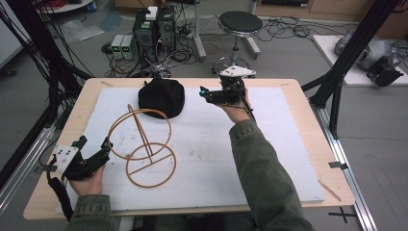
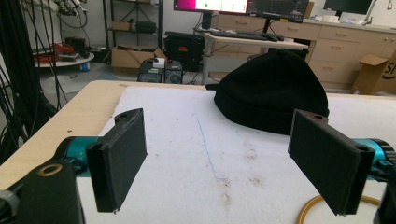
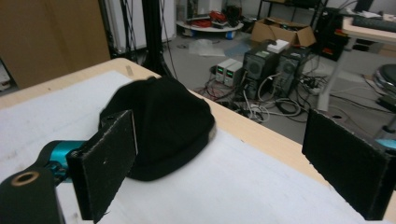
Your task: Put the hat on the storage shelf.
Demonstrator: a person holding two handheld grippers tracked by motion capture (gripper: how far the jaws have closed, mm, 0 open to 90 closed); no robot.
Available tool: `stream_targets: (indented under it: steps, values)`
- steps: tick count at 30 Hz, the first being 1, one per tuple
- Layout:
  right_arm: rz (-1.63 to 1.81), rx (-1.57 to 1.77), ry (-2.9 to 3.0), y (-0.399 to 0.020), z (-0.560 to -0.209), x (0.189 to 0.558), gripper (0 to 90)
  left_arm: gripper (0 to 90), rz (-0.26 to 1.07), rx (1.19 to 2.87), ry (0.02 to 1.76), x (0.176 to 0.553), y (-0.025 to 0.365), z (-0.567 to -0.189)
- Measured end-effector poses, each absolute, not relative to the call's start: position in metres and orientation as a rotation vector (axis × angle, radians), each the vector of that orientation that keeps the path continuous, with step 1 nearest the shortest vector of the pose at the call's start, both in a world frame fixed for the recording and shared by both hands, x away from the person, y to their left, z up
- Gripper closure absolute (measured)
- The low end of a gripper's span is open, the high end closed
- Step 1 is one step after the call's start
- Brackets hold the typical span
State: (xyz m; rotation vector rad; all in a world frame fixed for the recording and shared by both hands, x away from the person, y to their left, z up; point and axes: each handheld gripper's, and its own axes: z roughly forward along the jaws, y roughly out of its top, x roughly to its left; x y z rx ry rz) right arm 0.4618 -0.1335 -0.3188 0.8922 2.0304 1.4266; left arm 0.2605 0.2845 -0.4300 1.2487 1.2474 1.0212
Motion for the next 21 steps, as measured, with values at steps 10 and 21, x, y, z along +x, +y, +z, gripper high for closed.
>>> stream_targets:
  steps: [10,21]
  values:
    - [1.473,0.896,2.088,-0.062,-0.344,0.488,9.3,19.1,1.014,1.225,1.257,0.261,0.292,-0.432]
    - [1.466,0.940,2.087,-0.029,-0.360,0.505,9.3,19.0,0.993,1.203,1.255,0.262,0.296,-0.433]
